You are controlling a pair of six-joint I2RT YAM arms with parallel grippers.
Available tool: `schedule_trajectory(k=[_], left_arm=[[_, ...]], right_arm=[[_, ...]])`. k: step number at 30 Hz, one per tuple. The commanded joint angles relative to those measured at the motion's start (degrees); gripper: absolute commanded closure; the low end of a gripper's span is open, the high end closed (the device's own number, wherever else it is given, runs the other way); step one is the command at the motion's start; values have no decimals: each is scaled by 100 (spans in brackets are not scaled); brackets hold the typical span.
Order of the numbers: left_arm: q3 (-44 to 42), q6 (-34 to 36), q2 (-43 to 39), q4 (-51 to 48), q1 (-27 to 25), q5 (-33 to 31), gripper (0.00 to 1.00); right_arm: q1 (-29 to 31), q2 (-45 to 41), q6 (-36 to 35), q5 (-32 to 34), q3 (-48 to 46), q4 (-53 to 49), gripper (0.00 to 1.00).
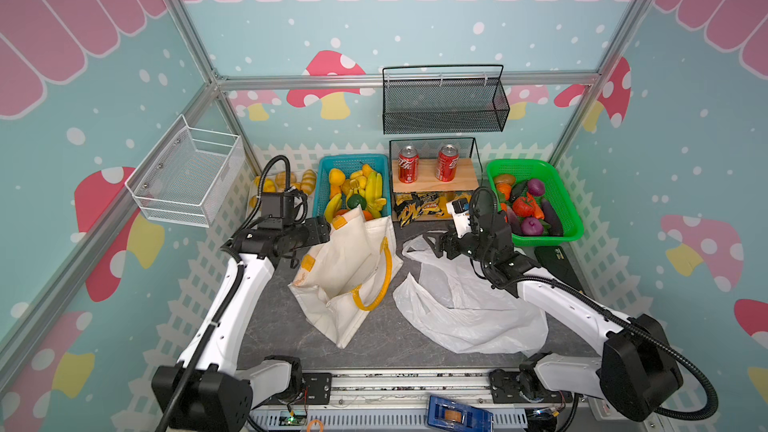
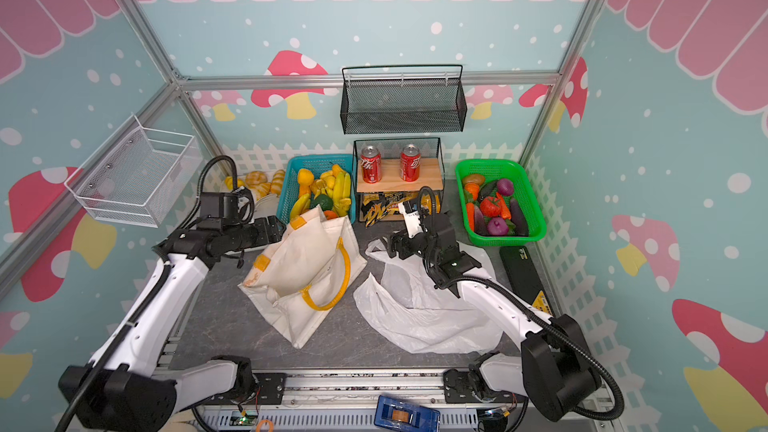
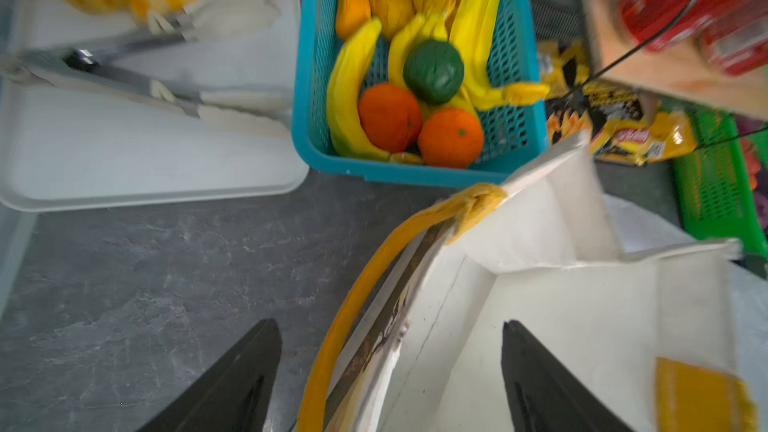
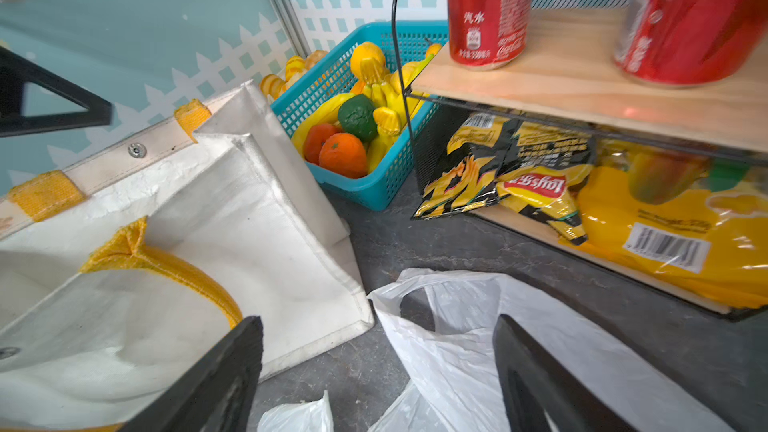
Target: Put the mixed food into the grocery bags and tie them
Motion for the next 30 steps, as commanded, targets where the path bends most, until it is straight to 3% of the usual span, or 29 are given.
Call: schedule_trajectory(k=[1, 8, 15, 19, 23, 30], left_arm=[[118, 349, 268, -363, 33, 708, 22], [105, 543, 297, -429, 197, 775, 55], [-49, 427, 197, -400, 224, 1018, 75], [-154, 243, -11, -357, 218, 1167, 85], [-358, -127, -367, -276, 213, 1451, 92], [-1083, -956, -1027, 359, 155, 2401, 95]], right_arm=[[303, 29, 582, -602, 247, 326, 14], [1122, 555, 1208, -709, 773, 463, 22], [1434, 1511, 1265, -266, 1819, 18, 28], [1504, 2133, 1078, 629, 2452, -771, 38], [1501, 2270, 694, 1591, 2620, -1294, 59], [1436, 2444, 35, 2271, 3114, -1836, 88]])
